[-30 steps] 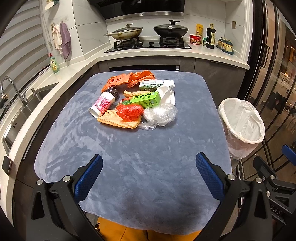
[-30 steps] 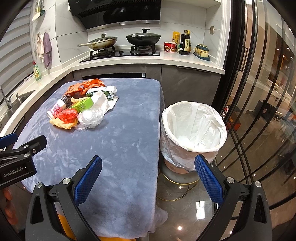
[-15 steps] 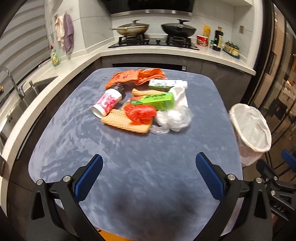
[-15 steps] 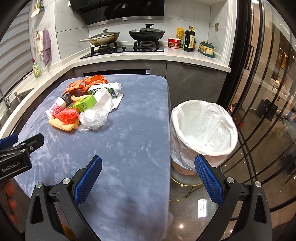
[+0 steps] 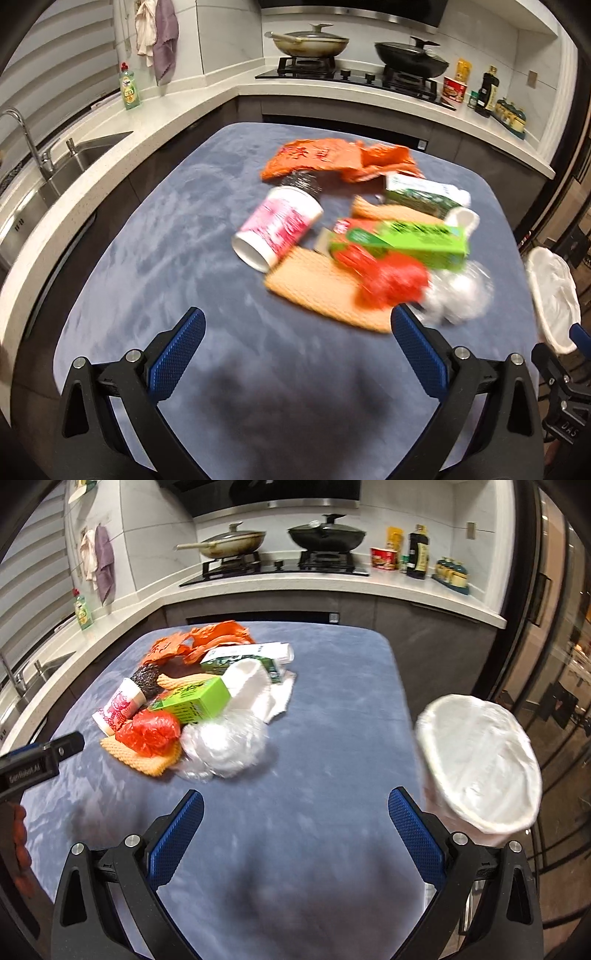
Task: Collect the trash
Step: 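Grasp the pink paper cup with the left tool while the right tool grasps the clear plastic bag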
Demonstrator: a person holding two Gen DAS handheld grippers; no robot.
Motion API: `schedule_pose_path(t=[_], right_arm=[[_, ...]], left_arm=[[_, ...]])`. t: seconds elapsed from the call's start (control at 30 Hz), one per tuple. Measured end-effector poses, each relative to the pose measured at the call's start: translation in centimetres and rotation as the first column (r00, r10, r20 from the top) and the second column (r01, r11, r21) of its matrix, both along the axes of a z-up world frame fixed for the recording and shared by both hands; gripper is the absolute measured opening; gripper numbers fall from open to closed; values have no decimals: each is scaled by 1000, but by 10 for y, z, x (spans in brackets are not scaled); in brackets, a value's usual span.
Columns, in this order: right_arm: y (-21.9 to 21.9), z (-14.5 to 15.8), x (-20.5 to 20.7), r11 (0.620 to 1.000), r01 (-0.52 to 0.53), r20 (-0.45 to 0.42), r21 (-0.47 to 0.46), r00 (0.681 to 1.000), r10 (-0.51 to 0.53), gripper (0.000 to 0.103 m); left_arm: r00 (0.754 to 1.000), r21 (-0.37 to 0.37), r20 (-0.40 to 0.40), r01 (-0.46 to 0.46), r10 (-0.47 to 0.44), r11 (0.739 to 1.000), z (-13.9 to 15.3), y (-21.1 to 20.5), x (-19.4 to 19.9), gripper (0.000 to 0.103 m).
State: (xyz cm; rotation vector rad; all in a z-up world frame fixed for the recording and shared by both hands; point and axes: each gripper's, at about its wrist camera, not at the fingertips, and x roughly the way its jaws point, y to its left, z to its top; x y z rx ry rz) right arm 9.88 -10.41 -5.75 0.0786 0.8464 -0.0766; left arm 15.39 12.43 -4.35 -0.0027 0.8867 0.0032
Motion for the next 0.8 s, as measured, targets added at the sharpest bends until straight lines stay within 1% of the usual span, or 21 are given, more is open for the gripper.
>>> schedule_pose_path(t=[0.13, 0.2, 0.33, 0.47, 0.53, 0.57, 0.63, 0.67, 0.7, 0.73, 0.77, 0.8], right_arm=[[16, -10, 29, 999, -36, 2, 13, 999, 36, 96], [25, -17, 44, 999, -51, -5, 10, 999, 51, 96], [39, -28, 67, 997, -74, -18, -6, 997, 74, 93], [45, -41, 83, 996, -86, -48, 0, 995, 86, 88], [47, -46, 87, 996, -91, -66, 10, 994, 91, 75], [48, -49, 89, 995, -94, -75, 17, 993, 95, 72], [51, -51, 90, 994, -108, -75, 28, 991, 110, 61], [52, -51, 89, 993, -113, -73, 30, 991, 115, 58], [53, -51, 88, 992, -120, -72, 30, 990, 122, 51], [53, -51, 87, 992, -125, -71, 31, 989, 127, 44], [54, -51, 86, 991, -129, -70, 33, 989, 131, 42], [54, -50, 84, 990, -134, -68, 34, 988, 136, 38]], left_arm=[[1000, -35, -17, 4, -4, 999, -11, 19, 32, 96], [1000, -41, -23, 10, -11, 999, -18, 26, 47, 96], [999, -36, -22, 34, -35, 999, -29, 32, 74, 96], [997, -75, -43, 62, -65, 995, -43, 36, 99, 96], [996, -90, -60, 66, -71, 994, -52, 38, 110, 96], [995, -95, -68, 68, -74, 993, -57, 39, 114, 96], [995, -99, -67, 73, -80, 992, -62, 42, 120, 96], [995, -100, -63, 76, -82, 992, -63, 42, 120, 96], [995, -102, -57, 80, -86, 992, -64, 42, 119, 96], [995, -108, -51, 84, -90, 991, -64, 42, 118, 93], [994, -116, -49, 93, -99, 989, -64, 42, 118, 89], [992, -127, -51, 105, -112, 986, -64, 42, 117, 78]])
